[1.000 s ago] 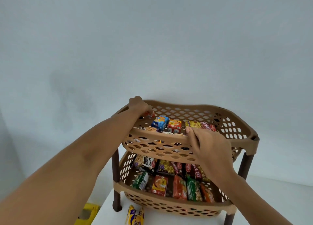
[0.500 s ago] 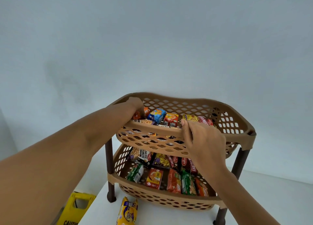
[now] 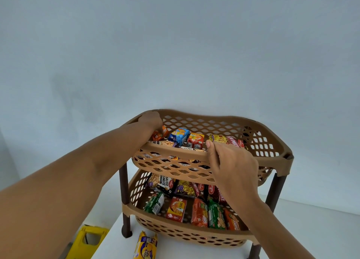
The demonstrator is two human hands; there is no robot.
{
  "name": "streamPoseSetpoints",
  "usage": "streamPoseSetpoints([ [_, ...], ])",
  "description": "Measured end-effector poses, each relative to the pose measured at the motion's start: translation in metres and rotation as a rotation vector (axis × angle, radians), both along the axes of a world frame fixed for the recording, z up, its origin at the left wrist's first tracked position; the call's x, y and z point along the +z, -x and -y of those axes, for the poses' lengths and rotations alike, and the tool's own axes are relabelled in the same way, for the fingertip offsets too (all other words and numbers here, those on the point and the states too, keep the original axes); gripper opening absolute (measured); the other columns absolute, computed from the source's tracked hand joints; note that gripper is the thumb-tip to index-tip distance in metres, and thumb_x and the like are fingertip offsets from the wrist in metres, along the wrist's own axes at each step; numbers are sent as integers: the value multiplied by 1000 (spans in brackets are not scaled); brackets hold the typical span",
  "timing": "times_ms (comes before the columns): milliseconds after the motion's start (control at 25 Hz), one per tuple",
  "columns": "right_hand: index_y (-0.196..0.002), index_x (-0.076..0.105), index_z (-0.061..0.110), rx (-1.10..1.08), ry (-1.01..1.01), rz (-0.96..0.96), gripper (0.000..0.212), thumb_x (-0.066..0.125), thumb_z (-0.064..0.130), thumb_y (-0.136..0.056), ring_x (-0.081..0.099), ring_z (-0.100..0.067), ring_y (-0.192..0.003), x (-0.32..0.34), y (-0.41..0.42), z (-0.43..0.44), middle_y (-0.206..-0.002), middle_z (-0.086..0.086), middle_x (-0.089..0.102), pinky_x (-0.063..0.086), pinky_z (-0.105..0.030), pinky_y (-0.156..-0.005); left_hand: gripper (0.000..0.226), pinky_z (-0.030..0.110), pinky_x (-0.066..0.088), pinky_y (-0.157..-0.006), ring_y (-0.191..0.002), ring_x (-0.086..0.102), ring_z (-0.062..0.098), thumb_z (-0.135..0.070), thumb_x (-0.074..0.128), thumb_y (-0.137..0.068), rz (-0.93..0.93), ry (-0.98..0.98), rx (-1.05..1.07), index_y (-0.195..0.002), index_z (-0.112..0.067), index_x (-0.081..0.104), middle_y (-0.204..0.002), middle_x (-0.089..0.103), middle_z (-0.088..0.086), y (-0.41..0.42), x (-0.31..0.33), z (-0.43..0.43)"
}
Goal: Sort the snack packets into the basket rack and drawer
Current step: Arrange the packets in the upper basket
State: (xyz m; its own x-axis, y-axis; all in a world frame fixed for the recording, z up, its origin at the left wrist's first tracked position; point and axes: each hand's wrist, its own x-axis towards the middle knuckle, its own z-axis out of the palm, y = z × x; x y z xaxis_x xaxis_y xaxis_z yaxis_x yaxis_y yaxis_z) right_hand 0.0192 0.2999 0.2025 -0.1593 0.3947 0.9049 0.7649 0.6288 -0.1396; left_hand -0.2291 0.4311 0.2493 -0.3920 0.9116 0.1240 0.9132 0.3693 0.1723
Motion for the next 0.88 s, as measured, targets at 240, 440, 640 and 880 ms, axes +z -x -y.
streamPoseSetpoints([
  [240,-65,60,25,14,58,60,41,35,36,-95,41,-4,-46,4,-5,3,-51,16,45,29,-16,-47,23,31,45,-71,-92,65,29,-21,57,-83,188,-498,59,-102,-12,68,-103,68,8,-14,29,22],
  [440,-78,63,23,3,183,72,32,42,34,-98,47,-4,-53,9,-7,7,-60,13,53,29,-13,-49,13,28,46,-73,-93,61,12,-30,55,-88,244,-873,-165,-93,-23,66,-100,67,-9,-51,31,119],
  [640,-101,59,20,130,278,-16,13,52,29,-94,57,-8,-77,19,-11,13,-89,8,63,50,-29,-68,5,22,45,-84,-105,53,7,-26,60,-88,297,-1075,-300,-89,-25,65,-105,61,-12,-75,-13,222],
  [880,-109,57,9,148,61,-236,19,52,6,-91,56,-20,-99,-12,-9,60,-104,-7,59,46,-25,-86,1,6,38,-76,-100,55,9,-21,65,-86,374,-939,-242,-87,-22,65,-102,60,-12,-78,-93,309],
])
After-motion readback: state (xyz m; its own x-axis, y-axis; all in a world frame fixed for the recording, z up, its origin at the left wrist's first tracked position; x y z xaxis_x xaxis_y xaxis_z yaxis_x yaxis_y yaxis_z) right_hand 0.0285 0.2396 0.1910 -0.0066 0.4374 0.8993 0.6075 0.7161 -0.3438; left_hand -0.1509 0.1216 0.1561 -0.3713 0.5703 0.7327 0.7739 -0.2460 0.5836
